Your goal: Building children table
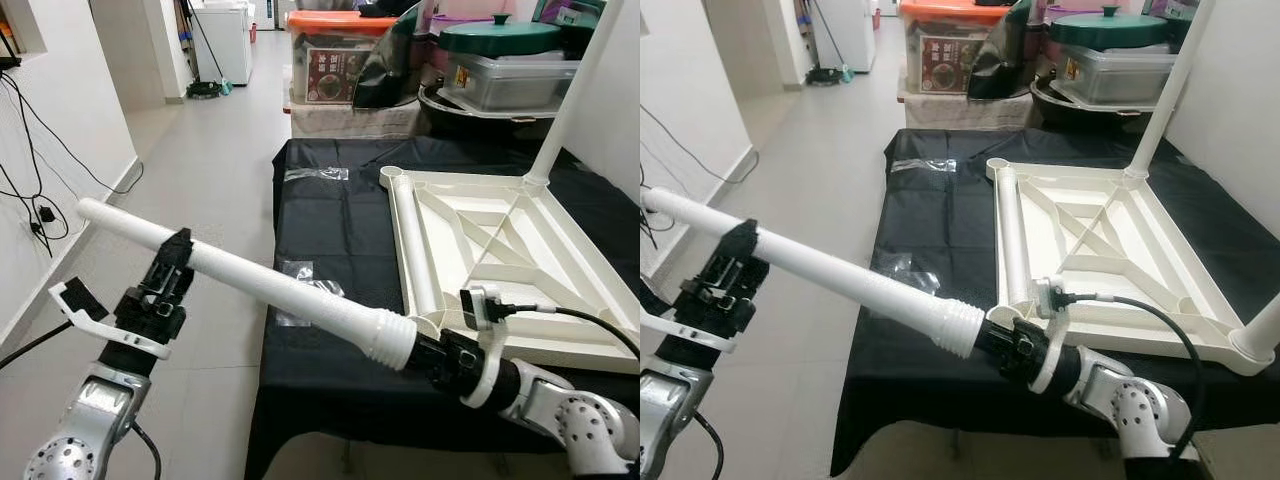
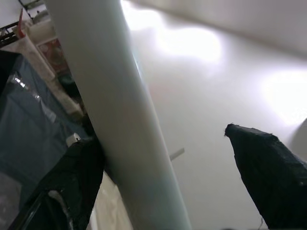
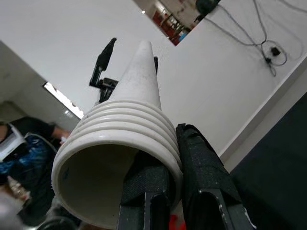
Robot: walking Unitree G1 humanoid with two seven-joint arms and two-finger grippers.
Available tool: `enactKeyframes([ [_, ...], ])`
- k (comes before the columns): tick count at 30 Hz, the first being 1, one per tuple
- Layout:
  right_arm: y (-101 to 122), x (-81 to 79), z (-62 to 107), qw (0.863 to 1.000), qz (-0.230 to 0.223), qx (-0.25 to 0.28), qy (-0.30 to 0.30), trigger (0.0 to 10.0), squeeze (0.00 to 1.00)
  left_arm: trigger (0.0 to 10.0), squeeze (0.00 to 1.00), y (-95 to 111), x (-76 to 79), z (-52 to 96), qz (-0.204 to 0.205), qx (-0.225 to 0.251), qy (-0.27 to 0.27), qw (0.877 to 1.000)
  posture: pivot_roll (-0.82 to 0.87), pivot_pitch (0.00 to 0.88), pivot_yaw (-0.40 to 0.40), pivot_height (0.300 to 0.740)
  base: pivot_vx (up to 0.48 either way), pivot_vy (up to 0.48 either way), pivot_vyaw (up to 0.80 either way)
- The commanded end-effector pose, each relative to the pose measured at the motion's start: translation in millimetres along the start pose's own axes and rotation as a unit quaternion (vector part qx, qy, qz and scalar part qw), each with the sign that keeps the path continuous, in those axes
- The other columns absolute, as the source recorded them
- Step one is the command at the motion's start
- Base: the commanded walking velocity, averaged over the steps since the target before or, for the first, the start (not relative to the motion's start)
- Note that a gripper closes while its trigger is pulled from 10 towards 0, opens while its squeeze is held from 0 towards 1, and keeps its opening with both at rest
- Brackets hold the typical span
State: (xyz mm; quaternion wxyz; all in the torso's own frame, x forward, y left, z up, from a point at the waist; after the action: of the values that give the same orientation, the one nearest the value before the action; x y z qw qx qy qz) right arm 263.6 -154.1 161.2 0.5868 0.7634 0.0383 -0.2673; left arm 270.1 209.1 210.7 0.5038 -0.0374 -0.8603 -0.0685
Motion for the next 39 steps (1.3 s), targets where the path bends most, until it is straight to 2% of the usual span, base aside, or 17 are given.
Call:
enactKeyframes([
  [1,0,-4.7,1.0,1.000,-0.007,0.002,0.016,0.0,0.00,10.0,0.00,5,3.9,0.0,0.015,0.004,-0.013,1.000,0.08,0.025,-0.040,0.740,0.000,0.000,0.00],
  [17,-9,-13.7,10.6,0.998,-0.030,-0.012,0.054,0.0,0.00,10.0,0.00,16,11.1,4.2,0.047,0.005,-0.041,0.998,0.08,0.026,-0.037,0.740,0.000,0.000,0.00],
  [18,-10,-14.3,10.5,0.998,-0.029,-0.015,0.056,0.0,0.00,8.4,0.00,17,11.0,4.2,0.049,0.007,-0.042,0.998,0.08,0.026,-0.037,0.740,0.000,0.000,0.00],
  [19,-10,-14.3,10.5,0.998,-0.029,-0.015,0.056,0.0,0.00,8.4,0.00,17,11.0,4.2,0.049,0.007,-0.042,0.998,0.08,0.026,-0.037,0.740,0.000,0.000,0.00],
  [20,-11,-14.9,10.1,0.998,-0.027,-0.016,0.058,0.0,0.00,0.0,0.00,18,12.0,4.0,0.055,0.013,-0.047,0.997,0.08,0.026,-0.034,0.740,0.000,0.000,0.00],
  [39,1,-12.7,7.2,0.997,-0.027,0.028,0.067,0.0,0.00,0.0,0.00,25,8.8,4.7,0.092,0.037,-0.060,0.993,0.08,0.022,-0.033,0.740,0.000,0.000,0.00],
])
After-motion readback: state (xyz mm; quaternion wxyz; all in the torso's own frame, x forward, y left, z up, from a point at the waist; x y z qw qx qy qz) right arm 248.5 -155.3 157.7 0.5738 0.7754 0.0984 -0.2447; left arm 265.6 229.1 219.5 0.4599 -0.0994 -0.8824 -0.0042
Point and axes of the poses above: a point about 5 cm out from each wrist's last joint towards the gripper, its own z axis pointing back from the gripper into the wrist, its own y axis along the axis of the wrist's last joint, x = y × z, the point moved 3 cm from there along -z, pointing out of the wrist towards the gripper, and after that the axes turned 14 degrees about z, right-handed, at the moved point
